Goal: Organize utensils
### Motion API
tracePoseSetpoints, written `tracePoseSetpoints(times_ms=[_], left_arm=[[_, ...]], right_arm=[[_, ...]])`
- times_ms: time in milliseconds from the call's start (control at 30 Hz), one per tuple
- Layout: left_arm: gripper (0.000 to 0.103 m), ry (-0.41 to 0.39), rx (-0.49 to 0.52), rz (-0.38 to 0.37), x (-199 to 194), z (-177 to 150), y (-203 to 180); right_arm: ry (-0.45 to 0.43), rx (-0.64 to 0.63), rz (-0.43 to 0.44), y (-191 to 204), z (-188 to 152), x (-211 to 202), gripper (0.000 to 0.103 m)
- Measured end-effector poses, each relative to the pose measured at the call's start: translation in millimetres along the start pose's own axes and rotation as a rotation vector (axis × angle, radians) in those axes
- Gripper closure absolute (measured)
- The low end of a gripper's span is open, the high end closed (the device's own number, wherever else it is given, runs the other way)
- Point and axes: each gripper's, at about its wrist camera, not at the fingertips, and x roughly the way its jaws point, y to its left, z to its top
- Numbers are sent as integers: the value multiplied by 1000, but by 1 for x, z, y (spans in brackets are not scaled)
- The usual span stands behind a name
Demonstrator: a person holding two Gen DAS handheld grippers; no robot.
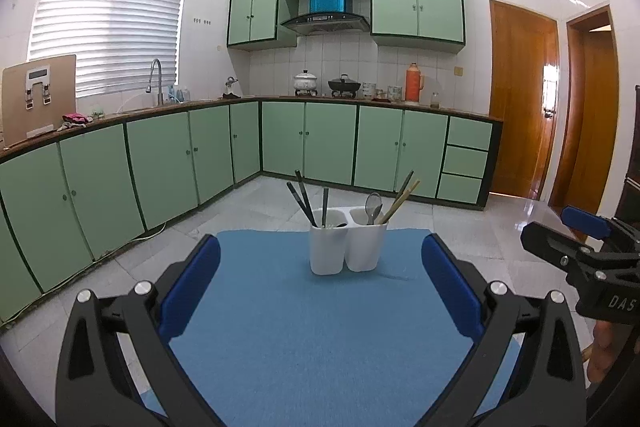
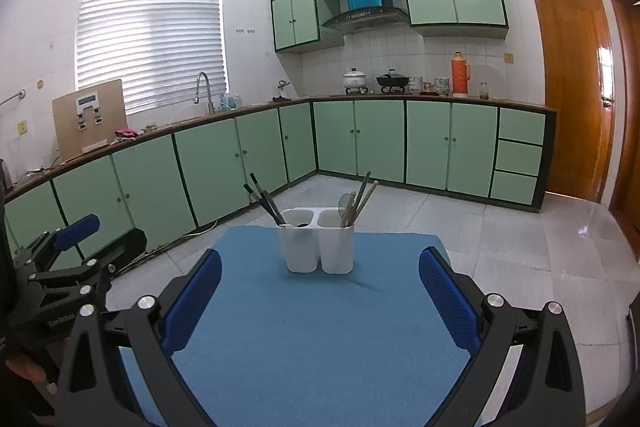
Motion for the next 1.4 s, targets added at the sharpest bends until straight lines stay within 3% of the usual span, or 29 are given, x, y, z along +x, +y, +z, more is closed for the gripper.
tracePoseSetpoints(times_ms=[1400], left_arm=[[5, -29, -6, -6, -26, -3, 0]], right_arm=[[-25, -23, 10, 8, -4, -20, 6]])
